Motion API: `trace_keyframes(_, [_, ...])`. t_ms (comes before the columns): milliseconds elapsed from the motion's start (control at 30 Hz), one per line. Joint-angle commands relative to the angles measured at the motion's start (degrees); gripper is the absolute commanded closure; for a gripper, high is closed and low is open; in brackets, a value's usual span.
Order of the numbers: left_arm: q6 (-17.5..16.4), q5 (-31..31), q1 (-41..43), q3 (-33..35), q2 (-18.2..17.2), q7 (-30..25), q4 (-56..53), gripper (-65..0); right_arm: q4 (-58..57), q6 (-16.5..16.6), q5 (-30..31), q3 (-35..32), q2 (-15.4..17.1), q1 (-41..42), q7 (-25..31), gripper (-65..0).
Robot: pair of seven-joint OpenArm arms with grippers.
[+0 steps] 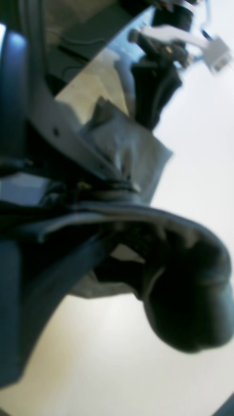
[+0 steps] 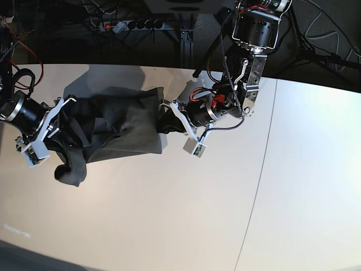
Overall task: Fold the T-shirt properly
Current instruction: 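Lift the other strip end with the right gripper and fold it toward the left gripper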
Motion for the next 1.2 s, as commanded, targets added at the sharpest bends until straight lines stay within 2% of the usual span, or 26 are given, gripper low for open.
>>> trace_keyframes(0, [-0.1, -0.7, 0.9, 0.3, 0.5, 2.8, -1.0, -3.3, 1.1, 4.3, -0.5, -1.1, 1.1, 0.7, 2.3, 0.0])
trace_keyframes(133, [-0.1, -0.8, 1.0, 0.3, 0.6, 2.8, -1.0, -3.3, 1.1, 4.1, -6.5, -8.3, 1.0, 0.7, 4.0, 0.0])
trace_keyframes(300, [-0.1, -0.8, 1.0, 0.3, 0.6, 3.5, -1.0, -3.3, 1.1, 3.9, -17.8, -15.5, -0.3, 0.7, 7.0, 0.0])
trace_keyframes(367, [-0.1, -0.8, 1.0, 0.3, 0.6, 3.8, -1.0, -3.3, 1.1, 3.9, -23.1, -17.6, -1.9, 0.7, 9.0, 0.0])
trace_keyframes(500, [-0.1, -1.6, 1.0, 0.3, 0.6, 4.2, -1.0, -3.3, 1.1, 3.9, -29.3, -20.4, -7.3, 0.7, 9.5, 0.0])
trace_keyframes(633, [-0.1, -2.8, 1.0, 0.3, 0.6, 5.8, -1.0, -3.3, 1.1, 3.6, -36.7, -22.0, -11.7, 0.9, 12.6, 0.0])
trace_keyframes(767, [-0.1, -3.0, 1.0, 0.3, 0.6, 6.3, -1.0, -3.3, 0.4, 3.6, -40.9, -22.2, -14.4, 2.3, 12.7, 0.0])
trace_keyframes(933, [-0.1, -4.0, 0.9, 0.3, 0.4, 7.6, -0.9, -3.3, -2.1, 3.6, -40.2, -22.2, -16.7, 2.6, 12.9, 0.0])
trace_keyframes(967, [-0.1, -4.4, 0.9, 0.3, 0.4, 7.8, -0.9, -3.3, -2.7, 3.5, -39.5, -22.2, -17.3, 2.6, 12.9, -2.2])
trace_keyframes(1033, [-0.1, -4.5, 0.8, 0.2, 0.4, 8.5, -0.9, -3.3, -3.7, 3.5, -38.5, -22.2, -18.2, 2.6, 13.0, -18.8])
trace_keyframes(1100, [-0.1, -4.6, 0.8, 0.1, 0.4, 8.9, -0.9, -3.3, -4.4, 3.6, -36.8, -22.2, -18.6, 2.6, 13.1, -30.8])
trace_keyframes(1167, [-0.1, -4.7, 0.8, -0.5, 0.3, 9.2, -0.8, -3.3, -4.4, 3.5, -34.4, -22.2, -18.9, 2.6, 13.2, -34.7])
